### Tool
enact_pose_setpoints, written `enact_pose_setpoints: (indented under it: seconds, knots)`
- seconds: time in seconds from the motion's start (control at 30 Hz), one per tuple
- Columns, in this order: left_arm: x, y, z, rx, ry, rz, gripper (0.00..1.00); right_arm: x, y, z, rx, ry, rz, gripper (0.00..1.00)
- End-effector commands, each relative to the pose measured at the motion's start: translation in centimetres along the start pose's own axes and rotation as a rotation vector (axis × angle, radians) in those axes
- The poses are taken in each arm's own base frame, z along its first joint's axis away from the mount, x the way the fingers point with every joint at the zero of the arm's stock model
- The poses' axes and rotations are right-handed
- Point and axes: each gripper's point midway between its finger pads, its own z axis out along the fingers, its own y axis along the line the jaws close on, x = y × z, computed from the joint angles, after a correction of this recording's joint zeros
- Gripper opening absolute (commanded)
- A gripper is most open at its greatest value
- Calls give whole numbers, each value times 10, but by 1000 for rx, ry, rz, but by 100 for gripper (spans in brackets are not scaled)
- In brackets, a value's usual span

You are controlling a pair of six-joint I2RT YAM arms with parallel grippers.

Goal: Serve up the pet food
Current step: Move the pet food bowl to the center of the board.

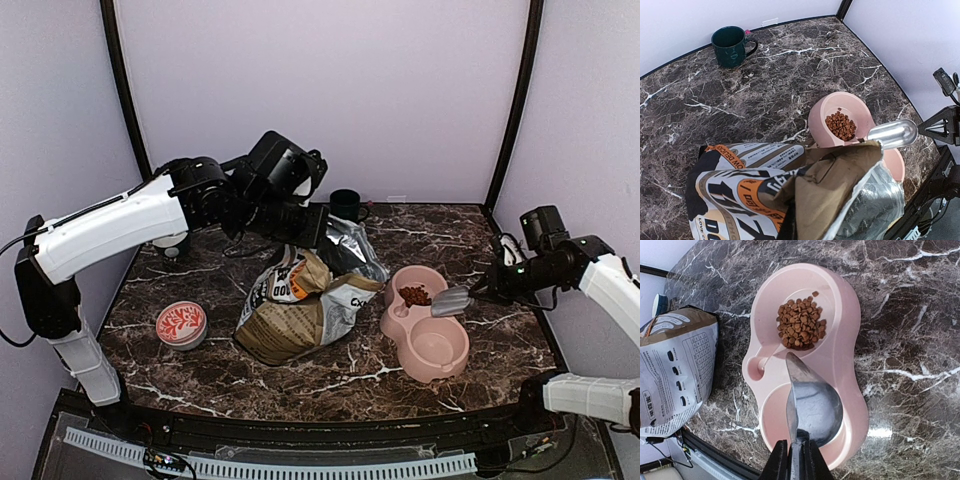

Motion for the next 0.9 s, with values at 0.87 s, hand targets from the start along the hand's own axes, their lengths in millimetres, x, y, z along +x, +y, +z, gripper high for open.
enact_pose_setpoints:
  seconds: [0.87]
  knots:
    - [1,13,-4,-41,25,-18,0,24,14,28,23,97,-24,0]
